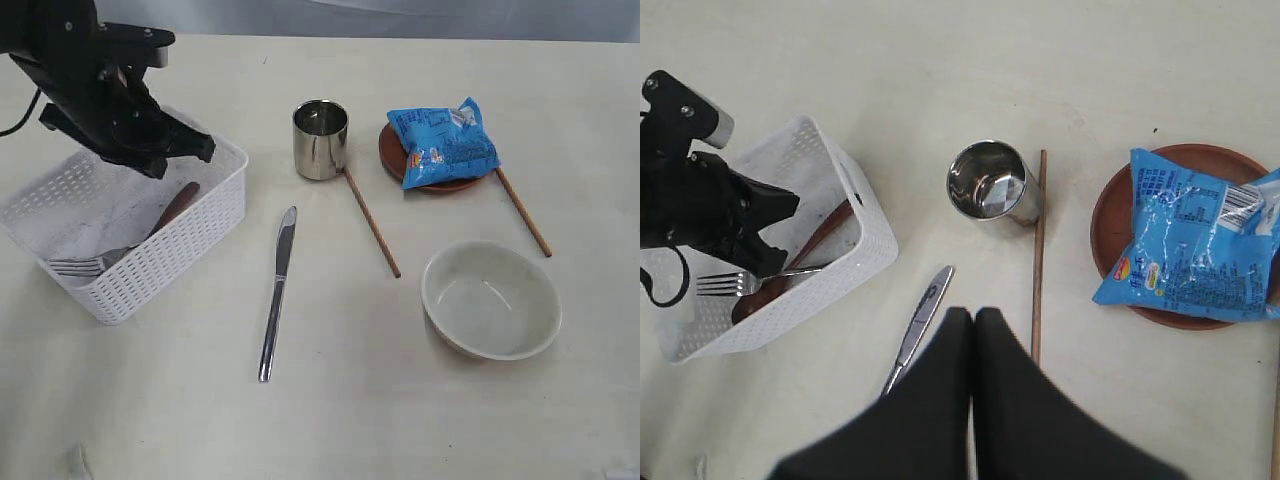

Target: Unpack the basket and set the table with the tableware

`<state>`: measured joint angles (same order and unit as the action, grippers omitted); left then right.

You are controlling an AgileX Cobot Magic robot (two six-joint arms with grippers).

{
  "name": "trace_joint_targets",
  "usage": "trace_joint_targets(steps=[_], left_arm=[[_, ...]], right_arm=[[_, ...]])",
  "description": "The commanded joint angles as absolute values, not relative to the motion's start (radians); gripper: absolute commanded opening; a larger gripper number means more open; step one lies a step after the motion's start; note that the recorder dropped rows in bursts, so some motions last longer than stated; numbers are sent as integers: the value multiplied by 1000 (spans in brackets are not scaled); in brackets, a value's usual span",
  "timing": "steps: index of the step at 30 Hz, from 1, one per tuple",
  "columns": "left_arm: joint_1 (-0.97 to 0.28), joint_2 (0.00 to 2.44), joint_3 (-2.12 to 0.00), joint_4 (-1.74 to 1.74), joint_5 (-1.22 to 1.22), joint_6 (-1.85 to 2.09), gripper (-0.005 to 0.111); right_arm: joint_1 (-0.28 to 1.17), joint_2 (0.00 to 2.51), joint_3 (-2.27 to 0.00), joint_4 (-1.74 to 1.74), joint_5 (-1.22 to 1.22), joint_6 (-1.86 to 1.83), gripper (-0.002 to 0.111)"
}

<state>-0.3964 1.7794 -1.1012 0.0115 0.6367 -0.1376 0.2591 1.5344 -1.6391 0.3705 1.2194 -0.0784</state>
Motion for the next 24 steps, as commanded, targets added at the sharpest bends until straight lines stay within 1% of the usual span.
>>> trace_joint_targets(steps=[1,3,4,6,7,8,10,11,22,24], left_arm=[[-393,1767,-1106,17,667,-120,0],[-393,1769,-1106,-32,671,-98,0],[-393,1771,-1106,-98,686,-7,1],[-393,1791,-1106,-161,701,66,15],[-393,1801,-1106,-159,701,63,27],[-393,1809,-1106,-153,701,63,34],[-393,1825,-1106,-133,699,52,45],[-393,1834,-1106,-133,695,52,47],[-393,1938,-1106,-133,669,48,46],[-393,1942,-1106,-133,659,48,40]], right_arm=[[252,1528,-1639,375,1221,-89,0],[252,1528,-1639,375,1221,-89,0],[252,1528,-1639,375,1221,-89,0],[252,1528,-1639,375,1221,-89,0],[252,1528,-1639,375,1221,-89,0],[252,1528,-1639,375,1221,-89,0],[252,1528,-1639,375,1221,-89,0],[252,1528,-1639,375,1221,-89,0],[252,1530,-1639,375,1221,-89,0],[252,1530,-1639,375,1221,-89,0]])
